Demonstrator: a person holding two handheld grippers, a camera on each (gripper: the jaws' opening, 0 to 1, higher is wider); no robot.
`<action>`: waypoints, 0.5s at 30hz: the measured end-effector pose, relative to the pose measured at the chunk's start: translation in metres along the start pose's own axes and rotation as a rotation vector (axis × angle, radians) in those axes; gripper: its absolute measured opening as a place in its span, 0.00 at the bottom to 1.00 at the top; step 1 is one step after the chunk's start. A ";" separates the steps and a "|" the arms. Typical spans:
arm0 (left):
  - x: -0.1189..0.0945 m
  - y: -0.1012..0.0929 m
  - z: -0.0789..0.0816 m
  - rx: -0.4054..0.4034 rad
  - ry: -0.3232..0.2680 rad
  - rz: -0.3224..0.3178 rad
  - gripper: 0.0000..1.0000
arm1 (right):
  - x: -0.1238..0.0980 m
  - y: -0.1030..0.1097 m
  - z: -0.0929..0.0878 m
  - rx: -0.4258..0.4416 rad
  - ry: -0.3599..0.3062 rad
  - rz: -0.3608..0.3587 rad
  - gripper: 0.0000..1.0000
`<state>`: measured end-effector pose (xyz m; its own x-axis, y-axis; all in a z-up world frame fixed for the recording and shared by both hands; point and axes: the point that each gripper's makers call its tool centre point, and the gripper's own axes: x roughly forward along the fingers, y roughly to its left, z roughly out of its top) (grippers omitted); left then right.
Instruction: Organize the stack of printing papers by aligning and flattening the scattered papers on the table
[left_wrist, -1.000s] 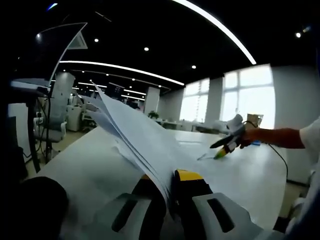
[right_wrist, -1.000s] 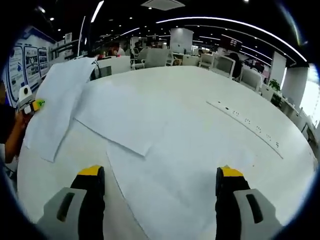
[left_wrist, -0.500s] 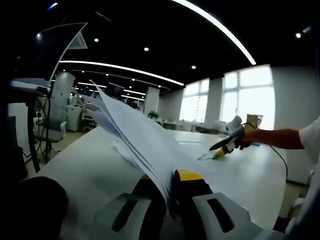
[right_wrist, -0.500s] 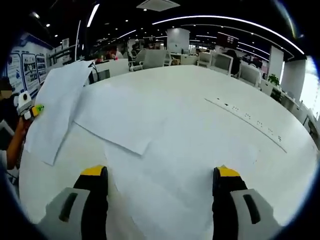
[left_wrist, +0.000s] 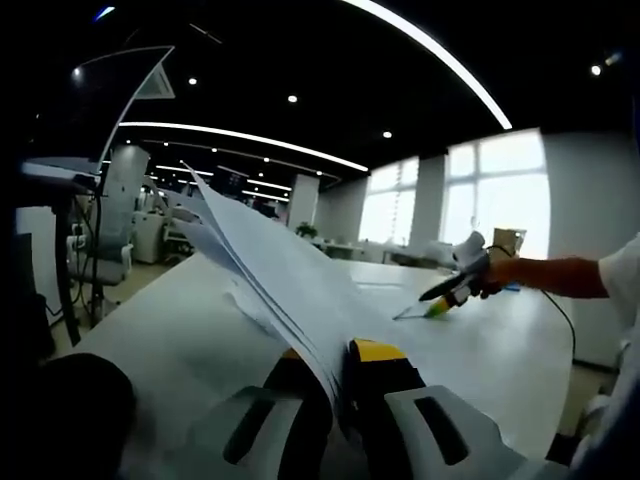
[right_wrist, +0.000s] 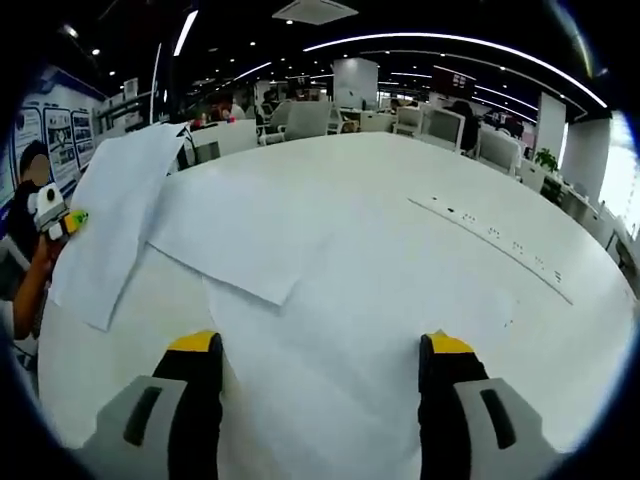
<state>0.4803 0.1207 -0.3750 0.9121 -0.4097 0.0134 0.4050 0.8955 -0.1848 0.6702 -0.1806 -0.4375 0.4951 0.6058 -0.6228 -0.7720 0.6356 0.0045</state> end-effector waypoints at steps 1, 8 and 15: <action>0.000 0.000 0.000 0.000 0.000 0.000 0.10 | -0.001 0.001 0.000 -0.002 -0.002 0.003 0.72; 0.000 0.000 0.000 0.001 0.000 -0.001 0.10 | -0.001 0.000 -0.001 -0.004 -0.007 0.007 0.69; 0.001 -0.001 0.000 0.001 0.000 -0.002 0.10 | -0.006 0.002 -0.002 -0.010 -0.008 0.018 0.59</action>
<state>0.4804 0.1196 -0.3749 0.9114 -0.4113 0.0142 0.4068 0.8949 -0.1833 0.6652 -0.1843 -0.4349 0.4843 0.6210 -0.6163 -0.7846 0.6200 0.0081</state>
